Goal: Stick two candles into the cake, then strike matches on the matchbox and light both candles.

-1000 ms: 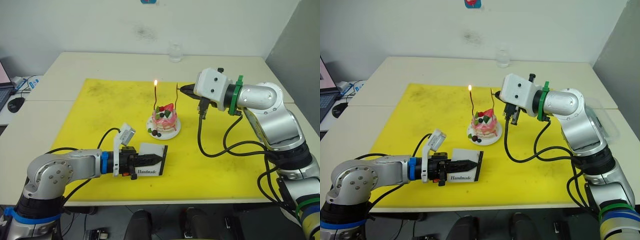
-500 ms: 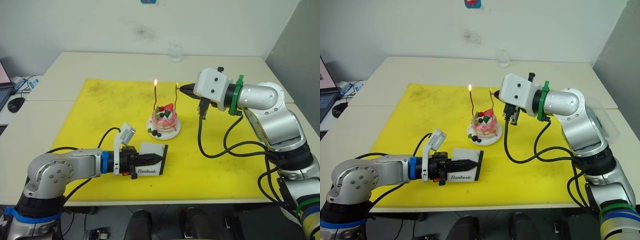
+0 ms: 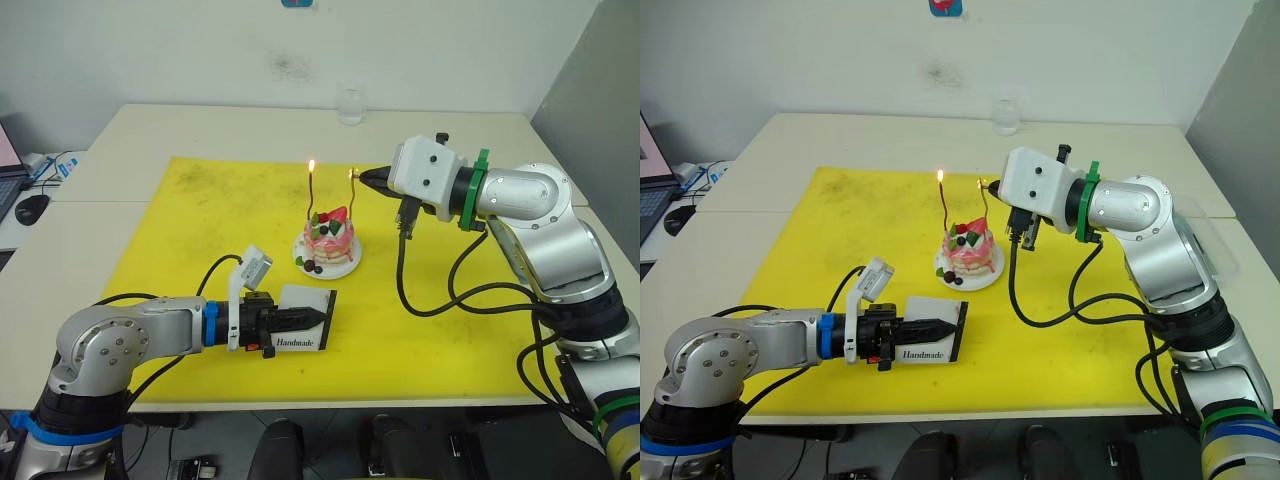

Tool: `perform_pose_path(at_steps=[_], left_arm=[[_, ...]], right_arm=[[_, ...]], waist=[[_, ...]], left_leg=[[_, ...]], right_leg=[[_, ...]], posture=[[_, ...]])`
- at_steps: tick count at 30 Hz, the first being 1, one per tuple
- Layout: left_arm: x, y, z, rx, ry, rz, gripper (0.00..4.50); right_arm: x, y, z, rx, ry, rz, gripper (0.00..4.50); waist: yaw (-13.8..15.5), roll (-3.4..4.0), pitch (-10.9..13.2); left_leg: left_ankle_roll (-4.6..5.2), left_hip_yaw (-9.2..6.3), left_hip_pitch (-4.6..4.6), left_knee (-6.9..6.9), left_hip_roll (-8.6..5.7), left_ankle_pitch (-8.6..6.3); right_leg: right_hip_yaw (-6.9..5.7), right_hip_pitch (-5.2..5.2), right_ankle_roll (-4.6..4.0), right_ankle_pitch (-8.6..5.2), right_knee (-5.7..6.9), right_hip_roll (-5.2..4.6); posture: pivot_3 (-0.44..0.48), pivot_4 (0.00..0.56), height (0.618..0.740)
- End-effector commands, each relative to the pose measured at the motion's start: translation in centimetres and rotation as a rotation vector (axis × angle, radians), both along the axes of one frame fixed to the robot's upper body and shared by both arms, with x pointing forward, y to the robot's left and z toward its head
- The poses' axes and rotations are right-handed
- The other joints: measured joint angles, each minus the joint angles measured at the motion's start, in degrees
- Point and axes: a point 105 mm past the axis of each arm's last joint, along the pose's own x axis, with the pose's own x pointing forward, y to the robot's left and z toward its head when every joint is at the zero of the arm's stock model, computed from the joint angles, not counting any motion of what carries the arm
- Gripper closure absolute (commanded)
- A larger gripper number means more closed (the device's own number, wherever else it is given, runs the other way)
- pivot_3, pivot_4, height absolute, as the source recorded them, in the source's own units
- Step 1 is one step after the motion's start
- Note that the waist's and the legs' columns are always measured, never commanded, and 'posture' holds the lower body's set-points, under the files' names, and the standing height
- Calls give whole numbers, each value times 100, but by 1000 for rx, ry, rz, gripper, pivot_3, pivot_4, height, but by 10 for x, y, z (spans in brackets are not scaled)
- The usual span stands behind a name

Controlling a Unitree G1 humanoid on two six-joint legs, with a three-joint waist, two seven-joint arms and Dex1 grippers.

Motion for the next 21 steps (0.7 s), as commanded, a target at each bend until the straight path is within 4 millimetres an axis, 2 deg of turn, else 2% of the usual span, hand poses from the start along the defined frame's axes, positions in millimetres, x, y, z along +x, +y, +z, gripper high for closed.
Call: perform_pose_path(at_steps=[1, 21], left_arm=[[1, -2, 7, -10, -33, -15, 4500], [2, -3, 8, -14, -35, -18, 4500]], right_arm=[[-7, 0, 20, 14, -76, 13, 4484], [-8, -9, 13, -17, -51, -2, 4484]], waist=[[0, 0, 0], [0, 0, 0]], left_leg=[[0, 0, 0, 0, 0, 0], [0, 0, 0, 0, 0, 0]], right_leg=[[0, 0, 0, 0, 0, 0], [0, 0, 0, 0, 0, 0]], posture=[[0, 150, 729], [0, 150, 729]])
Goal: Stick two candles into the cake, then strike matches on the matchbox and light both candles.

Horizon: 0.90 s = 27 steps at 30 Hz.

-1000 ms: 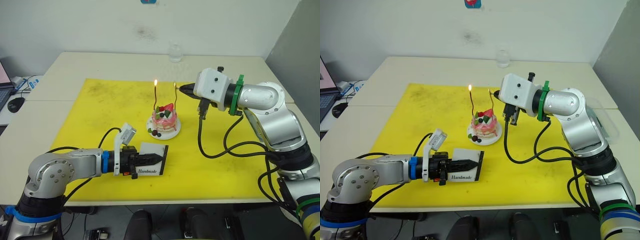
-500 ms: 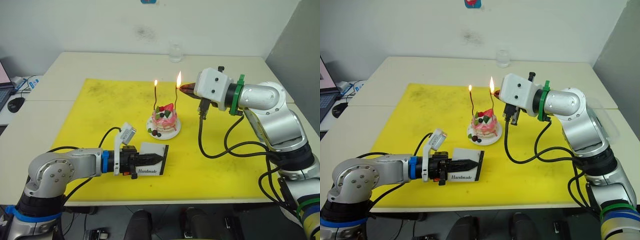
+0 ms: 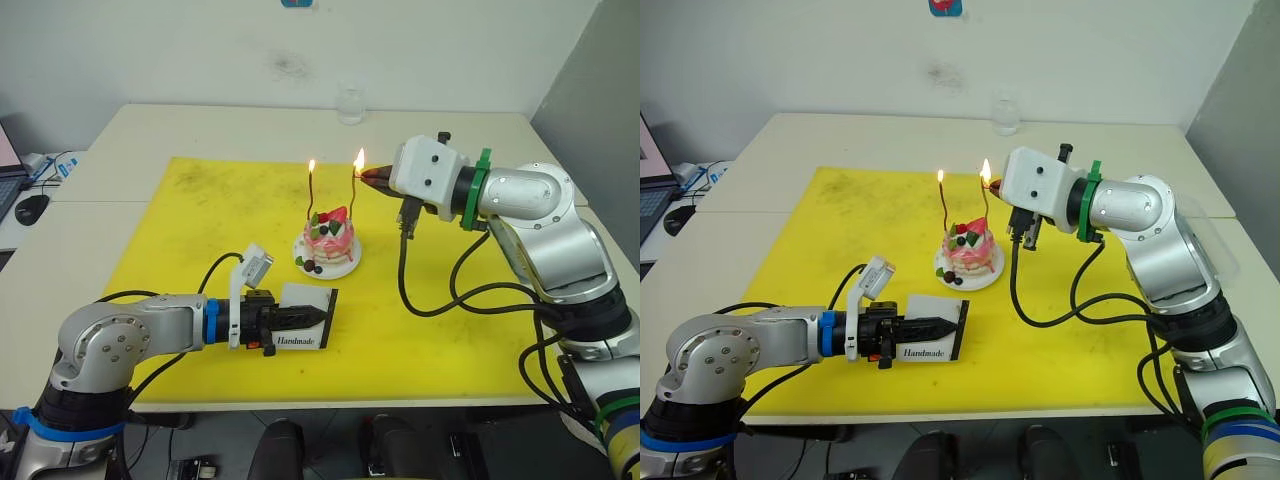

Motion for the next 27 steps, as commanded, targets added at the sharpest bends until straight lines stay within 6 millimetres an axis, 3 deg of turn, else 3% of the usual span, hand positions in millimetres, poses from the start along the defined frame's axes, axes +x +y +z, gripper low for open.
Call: perform_pose_path(at_steps=[1, 6, 9, 13, 18, 22, 27], left_arm=[[0, -3, 6, -16, -30, -13, 4500], [0, -3, 6, -19, -30, -10, 4500], [-1, -4, 6, -25, -29, -10, 4500], [-4, -8, 5, -39, -24, -13, 4500], [-8, -12, 0, -62, -5, -9, 4500], [-10, -18, -3, -78, 4, -9, 4500], [-11, -23, -4, -96, 9, -5, 4500]], right_arm=[[-8, -7, 12, -6, -41, 4, 4484], [-8, -25, 4, -27, -10, -46, 4484], [-6, -47, -3, -11, 25, -136, 4484], [2, -95, -14, 132, 113, -358, 4484], [9, -182, -31, 474, 221, -776, 4484], [14, -229, -40, 624, 240, -1000, 4484], [22, -251, -56, 717, 329, -1102, 4484]], waist=[[0, 0, 0], [2, 0, 0], [8, 0, 0], [15, -1, 0], [17, 0, 0], [-5, 8, -3], [-17, 12, -5]], left_leg=[[0, 0, 0, 0, 0, 0], [0, 0, 0, -1, 0, 0], [0, 0, 0, 0, -1, 0], [0, 1, -1, 1, -1, 0], [0, 3, 0, 1, -1, 0], [0, 5, 5, 2, -4, 0], [0, 10, 6, 1, -9, 0]], right_leg=[[0, 0, 0, 0, 0, 0], [0, 0, 0, 0, -1, 0], [0, 1, 0, 0, -1, -1], [1, 2, 0, 0, -2, -2], [4, 2, 0, 0, 2, -2], [7, 3, 1, 1, 4, -1], [12, 3, 0, 4, 3, 7]], posture=[[0, 150, 729], [0, 150, 729], [0, 150, 729], [0, 150, 729], [0, 150, 729], [0, 150, 729], [0, 150, 729]])
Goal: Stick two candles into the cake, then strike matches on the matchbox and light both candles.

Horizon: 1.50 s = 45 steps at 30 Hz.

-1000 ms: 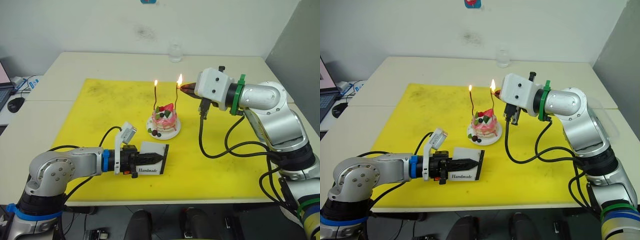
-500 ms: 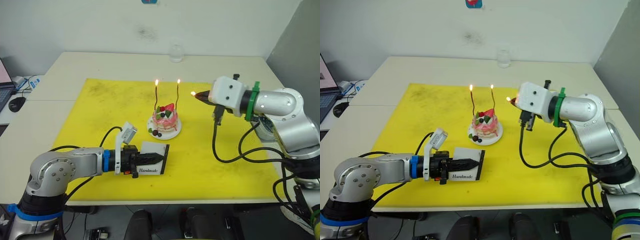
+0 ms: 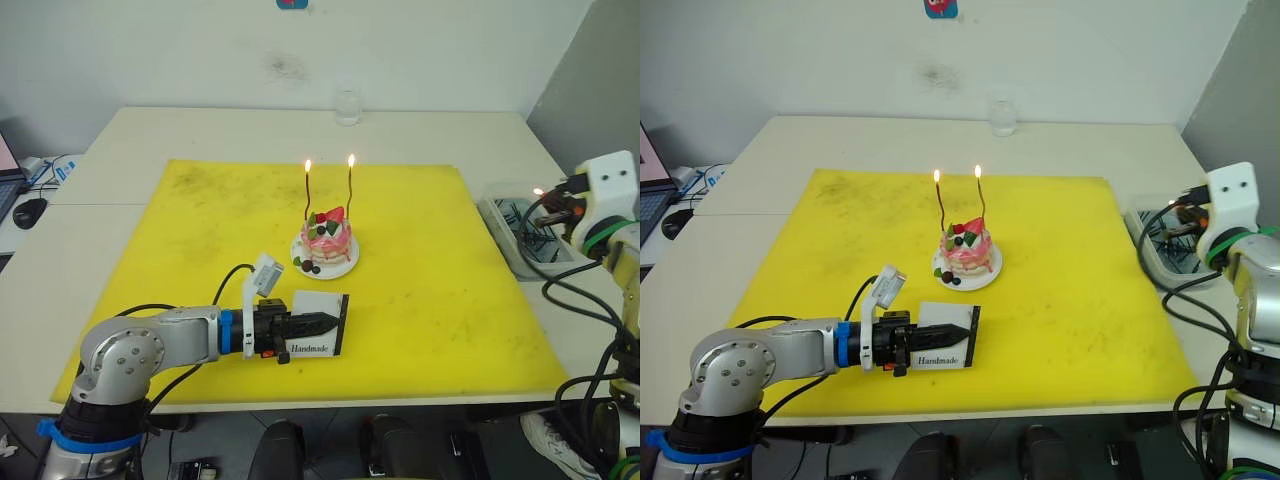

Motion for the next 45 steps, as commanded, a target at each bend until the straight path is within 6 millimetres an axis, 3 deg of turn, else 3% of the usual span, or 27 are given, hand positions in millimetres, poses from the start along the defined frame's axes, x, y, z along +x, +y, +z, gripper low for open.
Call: perform_pose_path(at_steps=[1, 5, 8, 15, 19, 22, 26, 33, 40, 45], left_arm=[[-3, -6, 7, -28, -36, -12, 4500], [-2, -8, 6, -35, -37, -7, 4500], [-1, -9, 6, -38, -38, -3, 4500], [1, -4, 5, -25, -37, 16, 4500], [5, 4, 6, -8, -37, 51, 4500], [6, 11, 6, 9, -17, 92, 4500], [5, 22, 1, 49, 51, 168, 4500], [2, 18, -16, 112, 173, 211, 4500], [14, 11, -29, 166, 197, 228, 4500], [16, 8, -22, 167, 162, 192, 3104]], right_arm=[[3, -9, 2, 46, -1, -37, 4484], [9, -16, -10, 72, 29, -75, 4484], [12, -20, -12, 74, 13, -112, 3878], [13, -14, -5, 70, -60, -107, 1367], [5, -5, 15, 11, -149, -70, 40], [-5, 17, 30, -10, -211, 49, 40], [-28, 71, 44, -125, -243, 382, 40], [-86, 140, 12, -151, 30, 947, 40], [-109, 166, -4, -119, 139, 1106, 40], [-115, 169, -12, -135, 182, 1119, 0]], waist=[[0, 1, 0], [2, 2, 0], [2, 2, 0], [2, 2, 0], [4, 4, 0], [3, 4, 1], [5, 8, 3], [34, 8, 3], [52, 8, 2], [119, 8, 3]], left_leg=[[0, 0, 0, -1, 0, 0], [0, 0, -2, -3, -1, 0], [0, 1, -2, -1, -1, 0], [0, 0, -3, -2, 0, 0], [0, -1, -4, -2, 0, 0], [0, -2, -4, -3, 3, 0], [0, -6, -3, -6, 11, 0], [0, -10, 0, -3, 9, -1], [1, -10, 1, 6, 2, 0], [1, -9, -2, 5, -1, 0]], right_leg=[[0, 0, 0, 0, -1, 2], [-3, -1, 0, -1, -3, 7], [0, -1, 0, -1, -3, 7], [-1, -1, 0, -1, -3, 8], [-1, -1, 1, -1, -4, 8], [-1, -1, 1, -1, -4, 7], [-2, -1, 2, -2, -5, 5], [-7, 5, 3, -2, -5, -7], [-8, 9, 8, 3, -5, -8], [-8, 8, 8, 3, -10, -8]], posture=[[0, 150, 729], [0, 150, 729], [0, 150, 729], [0, 150, 729], [0, 150, 729], [0, 150, 729], [0, 150, 729], [0, 150, 729], [0, 150, 729], [0, 150, 729]])
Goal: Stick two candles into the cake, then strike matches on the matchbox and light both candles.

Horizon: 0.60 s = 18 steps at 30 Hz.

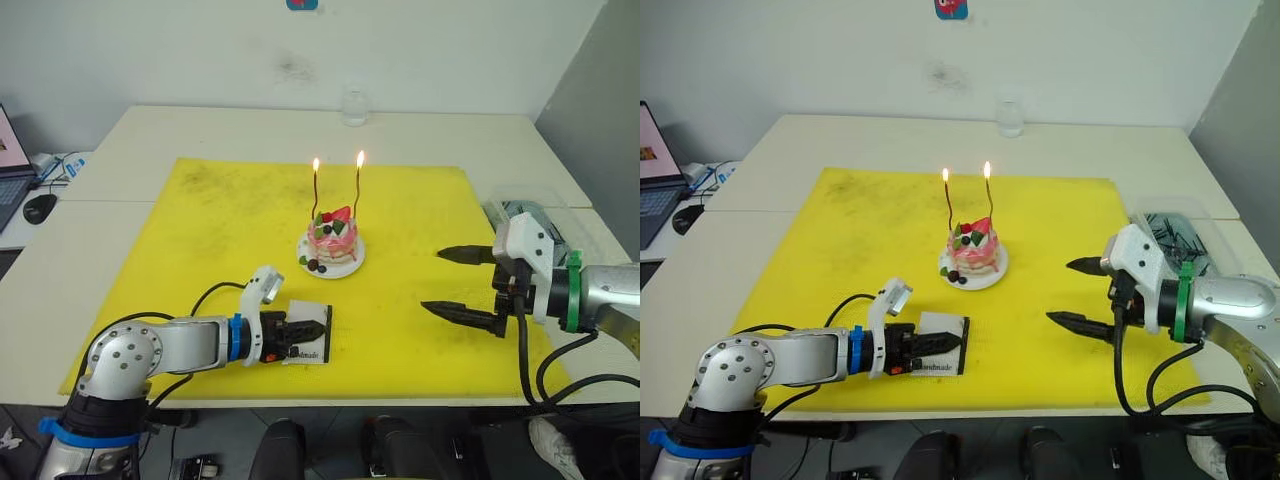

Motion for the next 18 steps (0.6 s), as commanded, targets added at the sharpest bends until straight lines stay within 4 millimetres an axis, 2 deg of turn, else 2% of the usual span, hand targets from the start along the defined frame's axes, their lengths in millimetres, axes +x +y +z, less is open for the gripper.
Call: perform_pose_path(at_steps=[1, 5, 10, 18], left_arm=[[-1, -5, 10, -13, -41, -41, 2781], [-1, 3, 16, 8, -65, -38, 1485], [-7, 27, 30, 78, -109, -26, 39], [-12, 63, 57, 251, -272, -30, 39]], right_arm=[[-6, 2, 3, -29, -22, 18, 0], [-8, 2, 2, -37, -19, 17, 0], [-10, 3, 4, -47, -27, 25, 0], [-2, -7, 17, -88, -92, 27, 0]], waist=[[31, 0, 0], [41, 0, 0], [32, 0, 0], [48, 0, 2]], left_leg=[[0, 1, 0, -1, 0, 0], [0, 1, 0, -3, 3, 0], [0, -2, 5, -6, 9, 0], [-1, 6, -1, -7, 5, -1]], right_leg=[[1, 0, 0, 0, -1, 0], [0, -1, -1, -1, -3, 1], [-3, -3, -3, -2, 2, 7], [1, -6, -8, -5, -7, -5]], posture=[[0, 150, 729], [0, 150, 729], [0, 150, 729], [0, 150, 729]])
